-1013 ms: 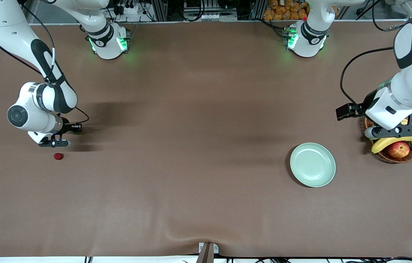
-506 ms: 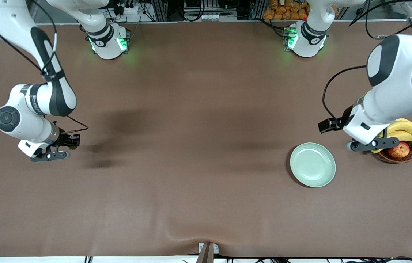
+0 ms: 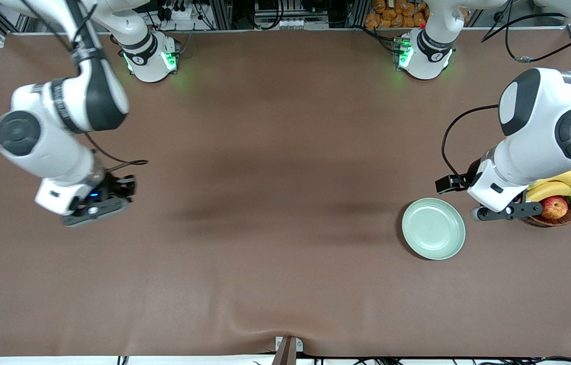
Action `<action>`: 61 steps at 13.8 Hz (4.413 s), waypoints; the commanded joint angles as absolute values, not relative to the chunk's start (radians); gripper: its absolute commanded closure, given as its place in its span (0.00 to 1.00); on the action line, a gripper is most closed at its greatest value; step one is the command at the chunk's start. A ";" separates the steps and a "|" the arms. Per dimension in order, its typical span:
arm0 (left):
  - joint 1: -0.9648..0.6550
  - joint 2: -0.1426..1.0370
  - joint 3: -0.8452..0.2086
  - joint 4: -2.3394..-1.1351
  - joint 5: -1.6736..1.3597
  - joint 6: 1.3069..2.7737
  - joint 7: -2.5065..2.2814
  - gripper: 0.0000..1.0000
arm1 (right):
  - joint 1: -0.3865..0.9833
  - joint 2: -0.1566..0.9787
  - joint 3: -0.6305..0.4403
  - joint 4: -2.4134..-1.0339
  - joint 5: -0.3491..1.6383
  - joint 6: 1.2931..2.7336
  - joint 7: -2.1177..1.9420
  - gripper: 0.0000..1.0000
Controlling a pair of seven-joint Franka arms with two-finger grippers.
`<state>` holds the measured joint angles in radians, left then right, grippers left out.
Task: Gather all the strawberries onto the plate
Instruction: 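Grasp the green-topped strawberry with the right gripper while the left gripper nears the plate, then carry the strawberry to mid-table with the right gripper while the left gripper approaches, then pass the strawberry from the right gripper to the left gripper, then move the strawberry toward the plate while the right gripper grasps a red strawberry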
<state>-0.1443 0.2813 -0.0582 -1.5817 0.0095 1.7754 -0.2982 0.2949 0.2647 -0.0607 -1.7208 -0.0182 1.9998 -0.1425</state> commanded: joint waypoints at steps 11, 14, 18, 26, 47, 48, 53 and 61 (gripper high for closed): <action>-0.167 0.305 -0.055 -1.545 -0.015 1.822 -0.325 0.00 | 0.668 0.693 -0.067 -1.441 0.198 2.236 0.254 1.00; -0.195 0.330 -0.055 -1.534 -0.012 1.841 -0.377 0.00 | 0.759 0.779 -0.067 -1.399 0.199 2.337 0.469 1.00; -0.209 0.333 -0.055 -1.532 -0.009 1.844 -0.388 0.00 | 0.891 0.903 -0.067 -1.326 0.199 2.460 0.751 1.00; -0.227 0.333 -0.055 -1.536 -0.014 1.842 -0.457 0.00 | 0.940 0.985 -0.067 -1.258 0.198 2.465 0.899 0.49; -0.601 0.629 -0.054 -1.522 -0.015 2.126 -1.187 0.00 | 0.619 0.489 -0.383 -1.586 0.175 2.057 0.292 0.00; -0.615 0.647 -0.054 -1.526 -0.017 2.141 -1.196 0.03 | 0.579 0.480 -0.383 -1.588 0.175 2.036 0.257 0.00; -0.626 0.704 -0.051 -1.585 -0.003 2.272 -1.230 0.15 | 0.376 0.491 -0.383 -1.586 0.176 2.051 0.045 0.00; -0.615 0.736 -0.054 -1.597 0.020 2.276 -1.233 0.34 | 0.111 0.609 -0.377 -1.583 0.189 2.155 -0.305 0.00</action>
<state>-0.6146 0.7369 -0.0547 -1.5877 0.0089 2.2646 -1.2177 0.1635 0.5656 -0.3998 -1.5799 0.1803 2.1227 -0.2351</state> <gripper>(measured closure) 0.247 0.000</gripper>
